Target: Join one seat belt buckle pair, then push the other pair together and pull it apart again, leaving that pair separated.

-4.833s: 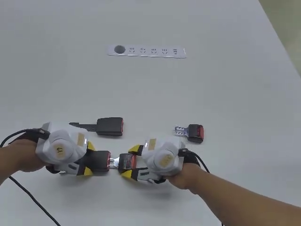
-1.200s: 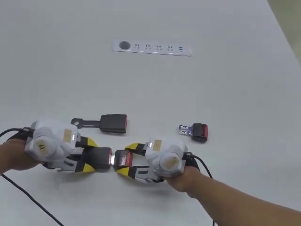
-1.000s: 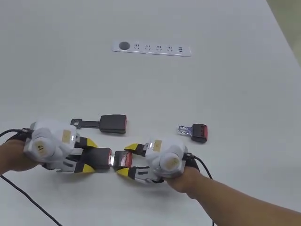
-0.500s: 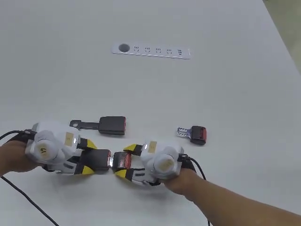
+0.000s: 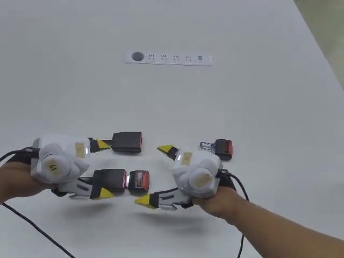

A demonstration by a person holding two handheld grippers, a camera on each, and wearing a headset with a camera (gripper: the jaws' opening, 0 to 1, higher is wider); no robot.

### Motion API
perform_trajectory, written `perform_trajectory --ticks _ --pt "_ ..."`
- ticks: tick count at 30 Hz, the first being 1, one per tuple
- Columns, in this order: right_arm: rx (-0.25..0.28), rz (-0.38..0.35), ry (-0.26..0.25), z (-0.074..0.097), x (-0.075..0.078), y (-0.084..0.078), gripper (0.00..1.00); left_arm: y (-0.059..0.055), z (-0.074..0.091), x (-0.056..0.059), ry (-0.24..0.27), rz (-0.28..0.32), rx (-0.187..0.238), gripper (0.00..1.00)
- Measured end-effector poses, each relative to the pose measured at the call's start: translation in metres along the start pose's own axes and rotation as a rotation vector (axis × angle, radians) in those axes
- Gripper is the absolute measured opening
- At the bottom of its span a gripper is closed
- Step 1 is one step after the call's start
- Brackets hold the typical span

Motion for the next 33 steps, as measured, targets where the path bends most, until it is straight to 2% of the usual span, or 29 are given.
perform_trajectory --ticks 2,5,7,12,15,17,25,30,33 --pt "0.016 -0.037 -0.016 0.015 0.009 -0.004 0.84 0.005 0.002 -0.005 0.010 -0.010 0.007 0.72" --pt "0.001 -0.034 -0.054 0.034 0.027 -0.011 0.83 0.016 0.007 -0.014 0.035 -0.016 0.012 0.72" --pt "-0.004 -0.045 -0.066 0.048 0.040 -0.016 0.83 0.018 0.009 -0.018 0.049 -0.034 -0.002 0.71" --pt "-0.031 -0.049 -0.108 0.079 0.075 -0.024 0.82 0.017 0.012 -0.027 0.050 -0.030 -0.017 0.71" --pt "-0.050 -0.075 -0.117 0.094 0.098 -0.029 0.80 0.018 0.013 -0.034 0.050 -0.008 -0.014 0.72" --pt "-0.087 -0.048 -0.121 0.102 0.109 -0.033 0.78 0.018 0.012 -0.038 0.036 0.010 -0.009 0.73" --pt "-0.120 -0.074 -0.071 0.112 0.146 -0.035 0.77 0.012 0.004 -0.068 0.042 0.026 0.000 0.72" --pt "-0.168 -0.080 -0.029 0.108 0.159 -0.042 0.75 0.007 -0.009 -0.078 0.011 0.010 -0.005 0.71" --pt "-0.201 -0.089 -0.004 0.106 0.161 -0.047 0.75 0.003 -0.021 -0.082 -0.016 0.017 -0.014 0.69"
Point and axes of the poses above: the centre of the closed fingertips' face, and the gripper's own axes: z roughly backward along the fingers, x roughly to its right, y roughly out of its top, the point moved 9 cm from there along z, roughly backward along the fingers, and after that the axes turned 14 degrees about -z, right-handed, at the moved point
